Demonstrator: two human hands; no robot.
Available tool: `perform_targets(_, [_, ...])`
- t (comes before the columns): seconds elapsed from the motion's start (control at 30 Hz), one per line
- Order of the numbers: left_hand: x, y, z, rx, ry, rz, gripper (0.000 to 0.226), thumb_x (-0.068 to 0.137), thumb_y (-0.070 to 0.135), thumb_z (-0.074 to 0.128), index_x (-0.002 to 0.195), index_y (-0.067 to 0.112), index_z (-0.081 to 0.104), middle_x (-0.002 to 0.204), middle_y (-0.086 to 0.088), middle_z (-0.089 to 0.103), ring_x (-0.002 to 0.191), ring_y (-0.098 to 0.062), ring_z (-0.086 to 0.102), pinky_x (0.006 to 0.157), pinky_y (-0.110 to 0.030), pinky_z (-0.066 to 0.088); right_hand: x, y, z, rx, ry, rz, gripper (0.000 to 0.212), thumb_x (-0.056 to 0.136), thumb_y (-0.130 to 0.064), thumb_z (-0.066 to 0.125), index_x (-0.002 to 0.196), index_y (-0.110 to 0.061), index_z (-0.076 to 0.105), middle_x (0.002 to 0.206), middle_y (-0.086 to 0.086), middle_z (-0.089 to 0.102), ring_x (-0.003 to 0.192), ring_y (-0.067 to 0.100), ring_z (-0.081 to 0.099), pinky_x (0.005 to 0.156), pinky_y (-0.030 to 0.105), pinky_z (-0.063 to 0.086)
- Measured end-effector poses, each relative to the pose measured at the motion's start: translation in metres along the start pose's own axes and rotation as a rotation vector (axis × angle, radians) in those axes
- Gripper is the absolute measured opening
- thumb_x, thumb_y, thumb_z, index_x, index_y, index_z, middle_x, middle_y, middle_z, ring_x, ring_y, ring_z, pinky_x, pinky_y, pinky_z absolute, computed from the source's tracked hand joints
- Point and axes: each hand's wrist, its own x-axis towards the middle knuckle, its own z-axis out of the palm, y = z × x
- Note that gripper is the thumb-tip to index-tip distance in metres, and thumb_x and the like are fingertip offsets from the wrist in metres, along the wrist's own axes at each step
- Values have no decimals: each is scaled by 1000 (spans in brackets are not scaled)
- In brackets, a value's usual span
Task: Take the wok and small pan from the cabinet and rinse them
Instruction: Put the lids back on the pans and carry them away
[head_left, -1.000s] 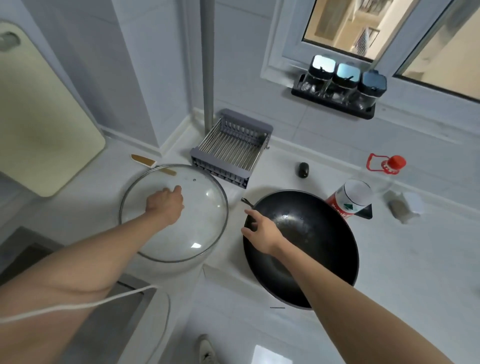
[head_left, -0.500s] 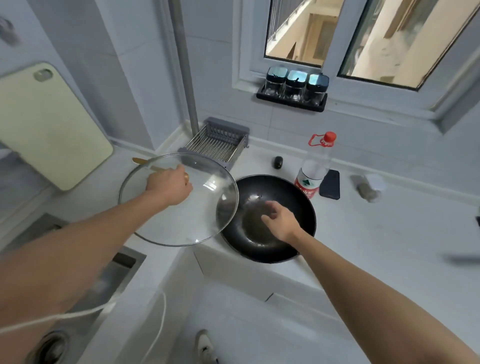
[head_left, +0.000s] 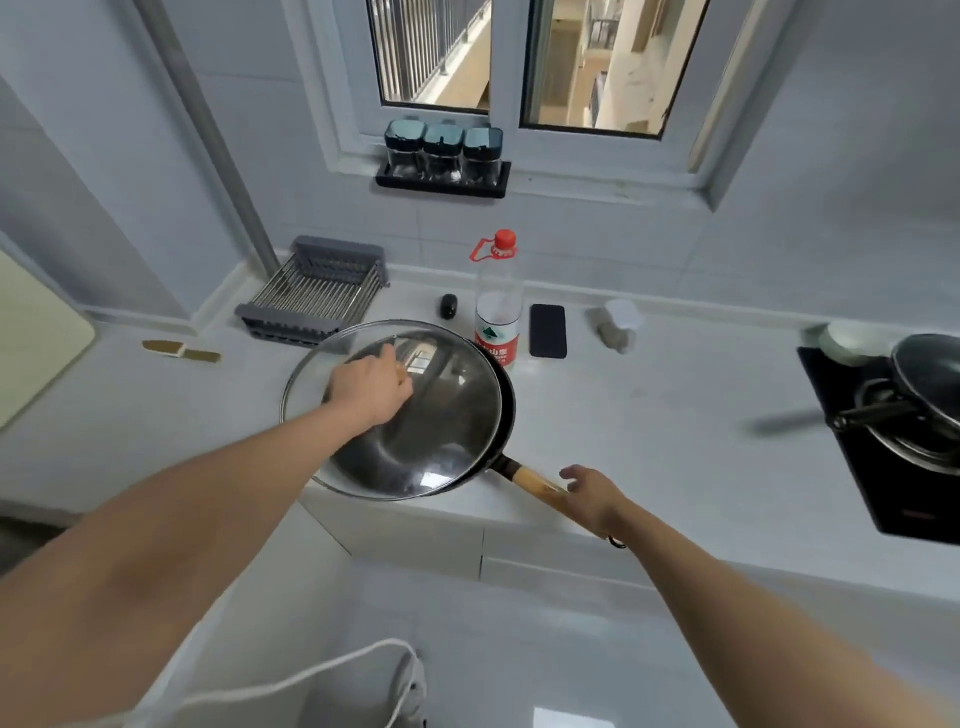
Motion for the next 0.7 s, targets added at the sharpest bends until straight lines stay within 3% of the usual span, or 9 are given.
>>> perform_targets(0.07, [9,11,11,2,-30,22,57,95,48,47,135,10,39,113,-14,67,100,-34,65,73,-38,47,7,8,6,-33,-13,-6,70,84,-50,68,142,-17,48,129,7,63,105,26,65,93,36,53])
perform_targets(0.2, [25,24,33,26,-62,40,54,94,49,48,131,10,41,113,-12,67,101,-34,65,69,-37,43,14,2,6,-23,-43,-44,49,85,-44,70,128,-26,57,108,5,69,82,25,73,71,30,54])
perform_targets(0.47, [35,23,44,41,-92,19,48,97,47,46,127,10,41,108,-11,67,96,-31,66,63,-33,42,25,-5,12,-58,-83,-67,35,88,-43,68,117,-25,63,100,7,71,74,20,66,72,34,56])
perform_targets(0.6, [38,19,47,19,-91,7,44,97,47,47,122,11,42,106,-11,68,93,-31,66,62,-33,42,24,-5,11,-15,-113,-66,31,90,-40,66,116,-25,62,89,3,68,64,14,60,57,22,49])
perform_targets(0.7, [39,19,47,14,-110,14,46,98,47,45,124,10,41,109,-12,67,97,-31,66,64,-33,41,24,-6,15,17,-127,-51,27,89,-42,66,110,-24,62,82,2,65,59,15,58,57,25,50])
